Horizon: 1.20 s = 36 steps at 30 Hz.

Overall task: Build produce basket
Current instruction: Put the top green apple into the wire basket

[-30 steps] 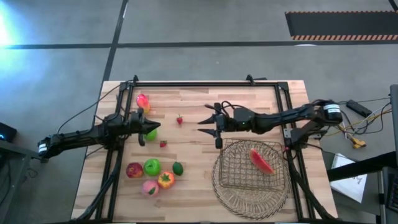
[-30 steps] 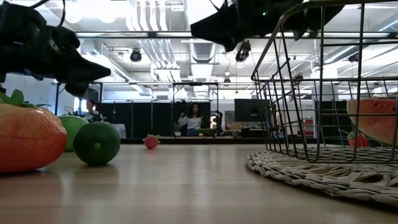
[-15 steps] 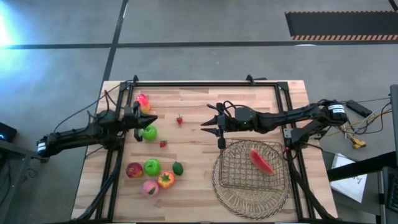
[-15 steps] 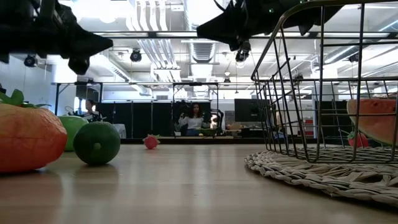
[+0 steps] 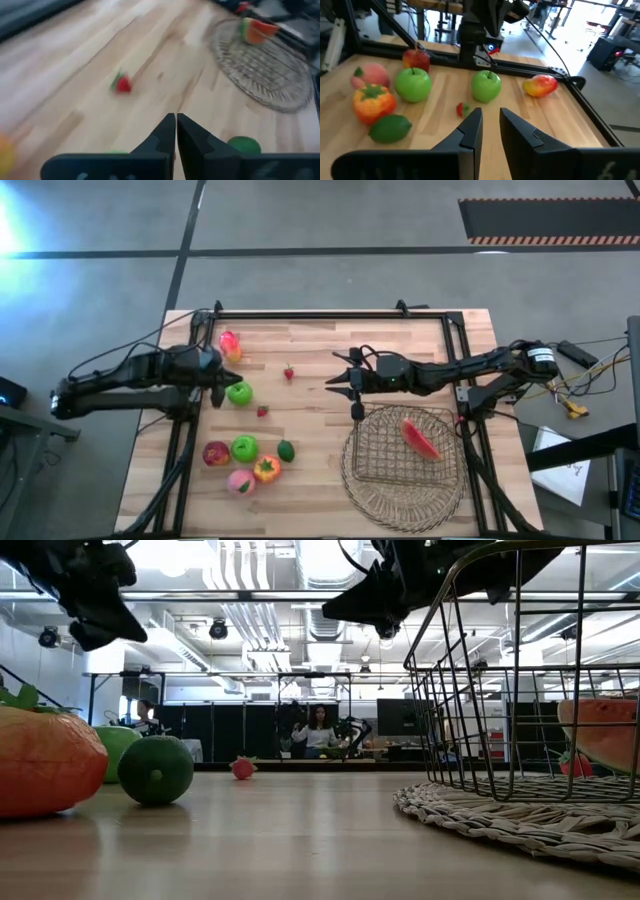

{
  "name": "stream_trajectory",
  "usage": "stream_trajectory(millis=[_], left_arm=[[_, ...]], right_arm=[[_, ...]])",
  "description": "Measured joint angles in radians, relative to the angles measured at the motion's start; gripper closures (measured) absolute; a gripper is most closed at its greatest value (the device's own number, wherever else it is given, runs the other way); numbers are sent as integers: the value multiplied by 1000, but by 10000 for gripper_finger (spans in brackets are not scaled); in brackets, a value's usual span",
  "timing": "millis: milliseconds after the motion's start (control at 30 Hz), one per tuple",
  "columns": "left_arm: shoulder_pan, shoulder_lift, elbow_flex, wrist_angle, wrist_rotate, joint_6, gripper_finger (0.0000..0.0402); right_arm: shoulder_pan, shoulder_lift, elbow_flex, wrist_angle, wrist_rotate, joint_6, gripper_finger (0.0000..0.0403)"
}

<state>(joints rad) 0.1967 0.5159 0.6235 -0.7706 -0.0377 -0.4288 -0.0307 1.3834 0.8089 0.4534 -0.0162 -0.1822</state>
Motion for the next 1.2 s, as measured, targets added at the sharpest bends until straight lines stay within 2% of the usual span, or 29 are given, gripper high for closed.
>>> stream_trajectory(millis=[100,233,533,633,867,1033,1200], left_arm=[[0,46,52,-135,-2,-136,394],[0,109,69,-251,24,-263,356],[20,374,64,-250,37,-272,211],[20,452,68,-252,38,-272,181],[20,565,117,-268,27,-246,185],[20,574,169,-284,-9,-219,192],[37,575,169,-321,-52,-209,192]], right_arm=[[0,0,-6,0,17,-19,346],[0,0,-10,1,18,-29,346],[0,0,-10,0,18,-28,346],[0,0,-10,1,18,-14,346],[0,0,-15,0,16,-1,346],[0,0,-18,0,16,-1,346],[0,0,-20,-1,17,-3,346]])
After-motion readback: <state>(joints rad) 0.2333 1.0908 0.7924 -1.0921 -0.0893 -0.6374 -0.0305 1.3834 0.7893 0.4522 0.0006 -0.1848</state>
